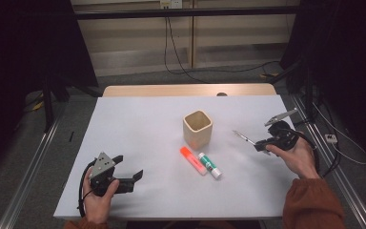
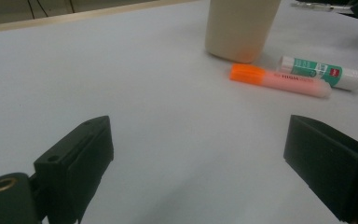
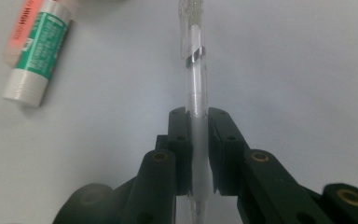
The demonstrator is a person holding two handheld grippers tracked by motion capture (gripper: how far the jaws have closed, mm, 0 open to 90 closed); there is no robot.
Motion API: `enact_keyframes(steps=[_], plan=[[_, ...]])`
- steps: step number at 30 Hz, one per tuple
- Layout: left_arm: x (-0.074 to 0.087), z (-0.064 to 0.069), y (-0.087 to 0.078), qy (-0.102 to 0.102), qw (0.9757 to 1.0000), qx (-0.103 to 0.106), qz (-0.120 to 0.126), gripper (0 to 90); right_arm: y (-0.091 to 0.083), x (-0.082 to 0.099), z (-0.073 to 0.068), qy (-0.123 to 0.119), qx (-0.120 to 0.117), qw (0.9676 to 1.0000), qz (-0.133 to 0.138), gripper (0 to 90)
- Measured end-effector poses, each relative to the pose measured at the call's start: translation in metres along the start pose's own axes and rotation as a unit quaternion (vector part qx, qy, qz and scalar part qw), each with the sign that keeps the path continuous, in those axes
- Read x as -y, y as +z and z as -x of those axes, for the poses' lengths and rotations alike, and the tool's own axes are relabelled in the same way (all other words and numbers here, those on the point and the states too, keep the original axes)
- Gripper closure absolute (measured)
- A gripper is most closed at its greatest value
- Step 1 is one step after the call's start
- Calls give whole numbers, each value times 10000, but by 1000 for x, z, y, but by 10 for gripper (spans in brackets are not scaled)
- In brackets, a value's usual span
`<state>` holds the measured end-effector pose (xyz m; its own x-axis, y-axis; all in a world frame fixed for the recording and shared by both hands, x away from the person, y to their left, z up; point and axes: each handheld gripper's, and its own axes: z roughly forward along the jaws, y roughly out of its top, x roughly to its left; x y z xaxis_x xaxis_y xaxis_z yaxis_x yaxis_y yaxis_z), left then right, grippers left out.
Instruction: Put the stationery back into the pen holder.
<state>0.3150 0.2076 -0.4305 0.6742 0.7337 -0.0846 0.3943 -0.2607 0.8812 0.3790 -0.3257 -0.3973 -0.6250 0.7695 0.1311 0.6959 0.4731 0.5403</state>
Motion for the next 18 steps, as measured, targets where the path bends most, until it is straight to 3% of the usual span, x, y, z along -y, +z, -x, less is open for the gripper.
enact_keyframes(steps=[4,11,18], plan=[[-2,1,1,67,10000,6,-40,82,-5,2,-11,-118,-69,9999,57,798],[-3,6,8,214,9993,288,-125,80,-9,0,-31,-375,-311,9988,87,798],[-8,11,10,274,9991,317,40,67,-2,-5,-47,-591,-654,9961,-31,798]])
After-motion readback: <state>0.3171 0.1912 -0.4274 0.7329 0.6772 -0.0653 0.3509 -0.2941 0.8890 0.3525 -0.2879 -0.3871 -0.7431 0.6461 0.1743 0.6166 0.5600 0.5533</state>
